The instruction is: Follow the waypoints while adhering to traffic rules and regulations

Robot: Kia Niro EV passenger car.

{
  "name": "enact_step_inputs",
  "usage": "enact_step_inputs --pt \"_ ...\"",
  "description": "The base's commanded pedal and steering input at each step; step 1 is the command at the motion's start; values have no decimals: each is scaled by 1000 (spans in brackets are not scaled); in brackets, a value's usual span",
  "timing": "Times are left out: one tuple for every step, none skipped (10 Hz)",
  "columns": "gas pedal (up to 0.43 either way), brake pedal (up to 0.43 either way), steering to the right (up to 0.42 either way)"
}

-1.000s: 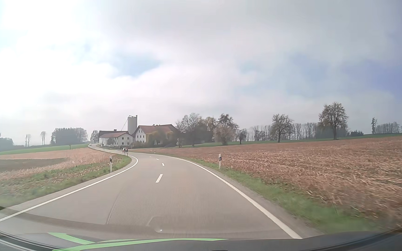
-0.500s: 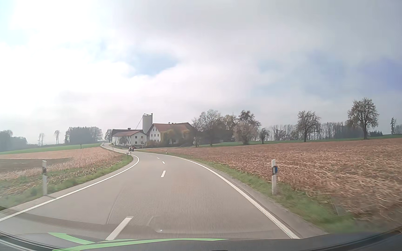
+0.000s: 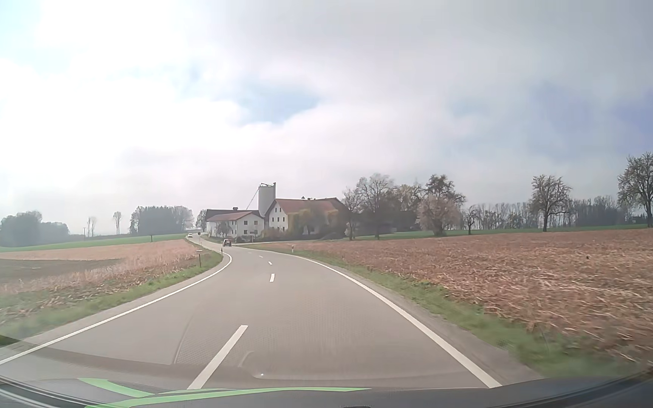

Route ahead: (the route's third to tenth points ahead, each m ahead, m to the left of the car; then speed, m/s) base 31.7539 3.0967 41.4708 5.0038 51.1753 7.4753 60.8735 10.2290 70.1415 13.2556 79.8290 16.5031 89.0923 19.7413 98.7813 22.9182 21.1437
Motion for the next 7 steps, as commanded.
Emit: enact_step_inputs --pt "177 0 -34" --pt "177 0 -32" --pt "177 0 -31" --pt "177 0 -30" --pt "177 0 -29" --pt "177 0 -29" --pt "177 0 -28"
